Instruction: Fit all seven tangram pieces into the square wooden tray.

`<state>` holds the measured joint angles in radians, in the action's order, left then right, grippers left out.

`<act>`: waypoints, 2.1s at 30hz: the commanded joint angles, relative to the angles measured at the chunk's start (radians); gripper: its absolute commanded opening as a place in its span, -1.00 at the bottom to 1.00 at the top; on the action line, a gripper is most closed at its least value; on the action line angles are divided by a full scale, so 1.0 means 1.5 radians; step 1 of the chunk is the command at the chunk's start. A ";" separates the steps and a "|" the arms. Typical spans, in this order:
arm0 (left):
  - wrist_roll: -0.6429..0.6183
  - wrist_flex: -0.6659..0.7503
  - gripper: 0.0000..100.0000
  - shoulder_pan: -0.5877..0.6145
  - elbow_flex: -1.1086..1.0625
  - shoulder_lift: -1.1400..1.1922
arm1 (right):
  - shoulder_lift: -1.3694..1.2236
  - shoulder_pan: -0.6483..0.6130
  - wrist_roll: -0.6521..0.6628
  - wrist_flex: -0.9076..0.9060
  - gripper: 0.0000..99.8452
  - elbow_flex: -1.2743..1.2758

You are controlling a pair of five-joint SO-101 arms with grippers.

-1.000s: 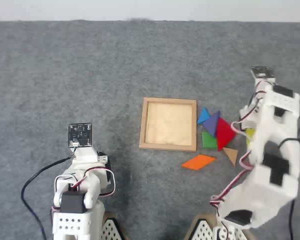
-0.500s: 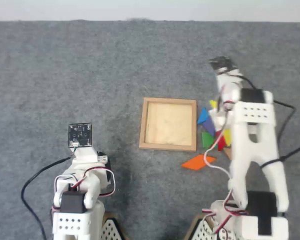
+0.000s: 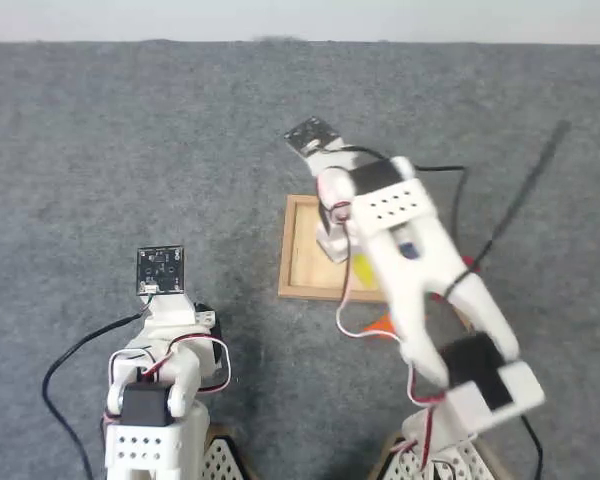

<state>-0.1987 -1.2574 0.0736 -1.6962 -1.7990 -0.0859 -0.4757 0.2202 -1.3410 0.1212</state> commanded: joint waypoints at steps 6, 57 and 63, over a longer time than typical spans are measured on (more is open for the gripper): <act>0.010 -0.003 -0.97 0.004 0.009 -0.013 | -0.087 -0.027 -0.045 0.036 -0.56 -0.075; 0.010 -0.003 -0.97 0.004 0.009 -0.013 | 0.054 0.026 -0.204 0.319 -0.79 0.106; 0.010 -0.003 -0.97 0.004 0.009 -0.013 | 0.029 0.059 -0.128 0.529 -0.98 0.275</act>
<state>-0.1987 -1.2574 0.0736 -1.6962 -1.7990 -0.0721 -0.4112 -0.0545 -0.7073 0.4634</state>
